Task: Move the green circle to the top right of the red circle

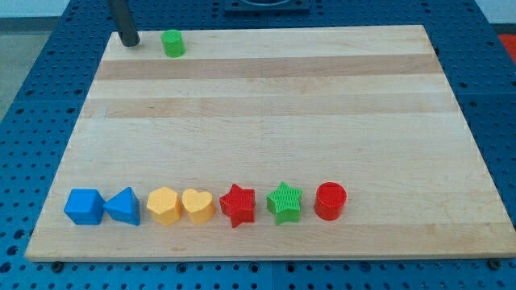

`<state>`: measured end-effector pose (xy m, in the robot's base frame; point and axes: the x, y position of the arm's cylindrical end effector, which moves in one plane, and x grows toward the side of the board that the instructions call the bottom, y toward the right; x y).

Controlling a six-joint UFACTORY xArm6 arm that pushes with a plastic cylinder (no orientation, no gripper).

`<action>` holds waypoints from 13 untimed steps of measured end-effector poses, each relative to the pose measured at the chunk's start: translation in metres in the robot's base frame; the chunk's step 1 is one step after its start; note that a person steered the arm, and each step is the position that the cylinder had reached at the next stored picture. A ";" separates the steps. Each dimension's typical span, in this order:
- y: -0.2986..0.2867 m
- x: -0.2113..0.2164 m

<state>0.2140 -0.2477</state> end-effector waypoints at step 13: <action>0.266 0.187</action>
<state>0.4008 0.0182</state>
